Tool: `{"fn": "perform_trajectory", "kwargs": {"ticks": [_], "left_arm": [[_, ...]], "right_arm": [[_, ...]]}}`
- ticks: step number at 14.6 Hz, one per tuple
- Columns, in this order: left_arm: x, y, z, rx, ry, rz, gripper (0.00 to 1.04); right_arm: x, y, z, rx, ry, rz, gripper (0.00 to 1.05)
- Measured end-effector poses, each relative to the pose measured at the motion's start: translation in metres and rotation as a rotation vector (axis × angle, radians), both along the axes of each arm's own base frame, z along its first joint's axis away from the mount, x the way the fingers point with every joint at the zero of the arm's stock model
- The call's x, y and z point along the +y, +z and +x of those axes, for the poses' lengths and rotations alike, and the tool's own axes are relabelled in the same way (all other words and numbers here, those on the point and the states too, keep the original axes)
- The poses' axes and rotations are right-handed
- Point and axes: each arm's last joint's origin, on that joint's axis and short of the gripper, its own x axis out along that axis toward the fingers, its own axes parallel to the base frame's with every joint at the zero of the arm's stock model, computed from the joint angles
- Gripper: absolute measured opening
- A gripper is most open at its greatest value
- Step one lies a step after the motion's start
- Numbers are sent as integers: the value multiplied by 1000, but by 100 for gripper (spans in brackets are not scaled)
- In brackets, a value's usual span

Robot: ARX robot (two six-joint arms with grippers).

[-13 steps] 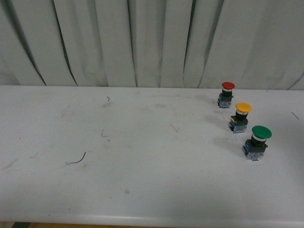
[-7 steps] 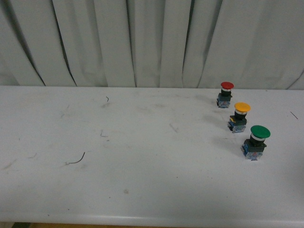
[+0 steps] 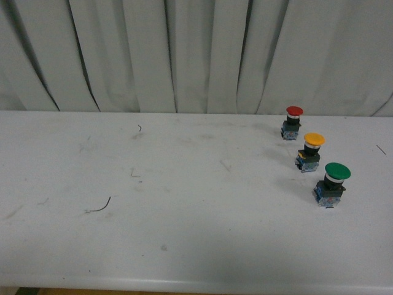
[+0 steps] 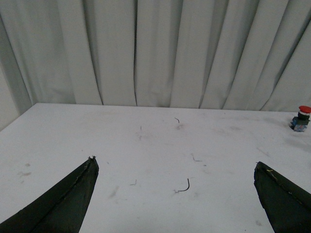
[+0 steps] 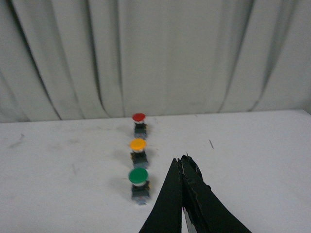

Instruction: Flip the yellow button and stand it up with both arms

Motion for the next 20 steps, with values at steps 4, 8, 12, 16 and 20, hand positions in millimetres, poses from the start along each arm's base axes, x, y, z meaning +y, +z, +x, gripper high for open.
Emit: {"fn": "perform_trajectory", "kwargs": {"ticks": [4, 8, 12, 16, 20], "left_arm": [[0, 0, 0, 0, -1, 0, 98], [0, 0, 0, 0, -1, 0, 98], [0, 0, 0, 0, -1, 0, 98], [0, 0, 0, 0, -1, 0, 98], [0, 0, 0, 0, -1, 0, 98]], "right_arm": [[1, -7, -9, -24, 14, 0, 2], [1, -22, -19, -12, 14, 0, 2], [1, -29, -27, -15, 14, 0, 2], [1, -36, -33, -26, 14, 0, 2], [1, -36, -37, -31, 14, 0, 2]]}}
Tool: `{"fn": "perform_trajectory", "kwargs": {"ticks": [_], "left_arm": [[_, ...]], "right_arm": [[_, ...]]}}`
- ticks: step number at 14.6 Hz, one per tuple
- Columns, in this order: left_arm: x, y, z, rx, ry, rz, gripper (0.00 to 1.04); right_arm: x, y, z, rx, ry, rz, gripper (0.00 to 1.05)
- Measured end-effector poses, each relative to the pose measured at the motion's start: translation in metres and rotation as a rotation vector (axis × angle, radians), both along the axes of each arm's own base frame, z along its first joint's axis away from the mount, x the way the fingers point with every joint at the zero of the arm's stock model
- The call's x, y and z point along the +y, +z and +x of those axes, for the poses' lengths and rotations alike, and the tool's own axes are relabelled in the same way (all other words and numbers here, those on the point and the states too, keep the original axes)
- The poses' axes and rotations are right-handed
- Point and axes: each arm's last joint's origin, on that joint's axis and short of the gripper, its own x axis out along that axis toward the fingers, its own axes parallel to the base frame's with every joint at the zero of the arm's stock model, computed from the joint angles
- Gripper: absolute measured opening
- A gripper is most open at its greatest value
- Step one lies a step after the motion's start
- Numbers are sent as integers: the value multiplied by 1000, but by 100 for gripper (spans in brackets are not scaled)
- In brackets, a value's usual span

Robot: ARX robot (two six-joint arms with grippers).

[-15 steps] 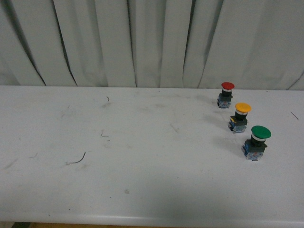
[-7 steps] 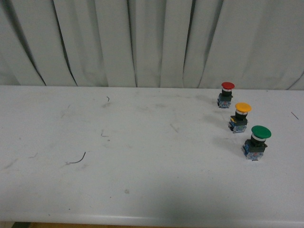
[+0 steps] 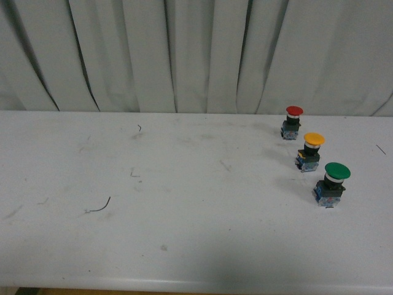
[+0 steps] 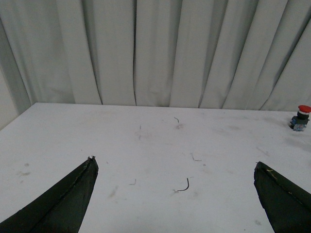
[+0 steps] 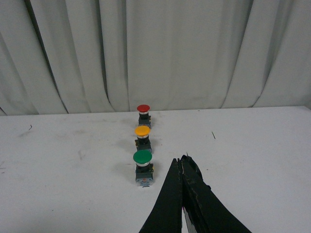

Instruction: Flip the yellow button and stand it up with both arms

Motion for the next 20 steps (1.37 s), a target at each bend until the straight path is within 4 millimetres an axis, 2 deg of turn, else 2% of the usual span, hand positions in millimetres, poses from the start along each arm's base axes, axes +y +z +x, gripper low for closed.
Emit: {"fn": "perform_trajectory", "kwargs": {"ticks": [2, 3, 6, 7, 9, 12, 14, 20], "left_arm": [[0, 0, 0, 0, 1, 0, 98], [0, 0, 0, 0, 0, 0, 98], [0, 0, 0, 0, 0, 0, 98], [0, 0, 0, 0, 0, 0, 98], [0, 0, 0, 0, 0, 0, 98], [0, 0, 0, 0, 0, 0, 98], [0, 0, 0, 0, 0, 0, 98], [0, 0, 0, 0, 0, 0, 98]], "right_arm": [[0, -5, -10, 33, 0, 0, 2], [0, 0, -11, -15, 0, 0, 2], [0, -3, -11, 9, 0, 0, 2], [0, -3, -11, 8, 0, -1, 7], [0, -3, -11, 8, 0, -1, 31], [0, -3, -11, 8, 0, -1, 73], [0, -3, -11, 8, 0, -1, 97], [0, -3, -11, 8, 0, 0, 98]]}}
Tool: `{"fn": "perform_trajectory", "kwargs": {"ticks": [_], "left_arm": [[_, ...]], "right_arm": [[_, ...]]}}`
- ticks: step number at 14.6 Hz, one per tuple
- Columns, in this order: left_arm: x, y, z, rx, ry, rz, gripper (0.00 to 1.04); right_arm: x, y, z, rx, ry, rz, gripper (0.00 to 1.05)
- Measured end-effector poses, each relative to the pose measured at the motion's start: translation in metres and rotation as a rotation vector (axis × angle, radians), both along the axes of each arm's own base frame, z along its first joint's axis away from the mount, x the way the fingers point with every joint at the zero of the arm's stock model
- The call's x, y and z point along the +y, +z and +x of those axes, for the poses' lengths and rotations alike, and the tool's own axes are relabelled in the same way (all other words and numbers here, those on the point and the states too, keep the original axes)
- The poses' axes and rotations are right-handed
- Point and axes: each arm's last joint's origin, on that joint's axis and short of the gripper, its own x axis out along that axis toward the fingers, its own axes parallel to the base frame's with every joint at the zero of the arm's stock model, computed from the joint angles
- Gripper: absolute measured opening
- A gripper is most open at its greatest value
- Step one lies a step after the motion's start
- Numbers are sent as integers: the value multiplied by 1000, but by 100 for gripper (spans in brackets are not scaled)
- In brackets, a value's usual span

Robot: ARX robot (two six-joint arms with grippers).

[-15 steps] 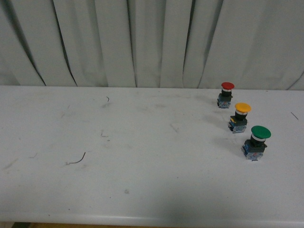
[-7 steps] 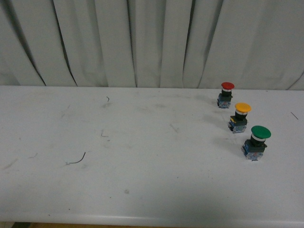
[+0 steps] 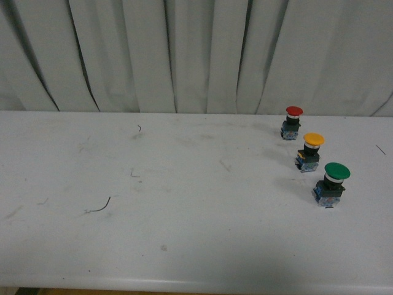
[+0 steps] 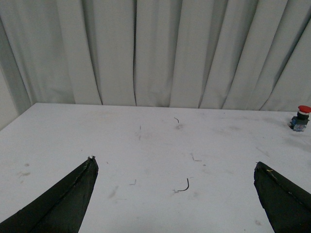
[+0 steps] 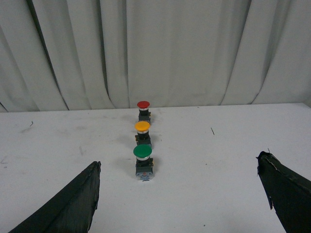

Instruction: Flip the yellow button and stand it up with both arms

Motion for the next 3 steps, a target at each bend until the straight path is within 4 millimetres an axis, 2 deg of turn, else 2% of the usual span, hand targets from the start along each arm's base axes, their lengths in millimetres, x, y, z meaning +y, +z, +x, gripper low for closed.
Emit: {"fn": "perform_trajectory", "kwargs": {"ticks": [3], "left_arm": [[0, 0, 0, 0, 0, 0, 98]], "right_arm": [[0, 0, 0, 0, 0, 0, 98]]}}
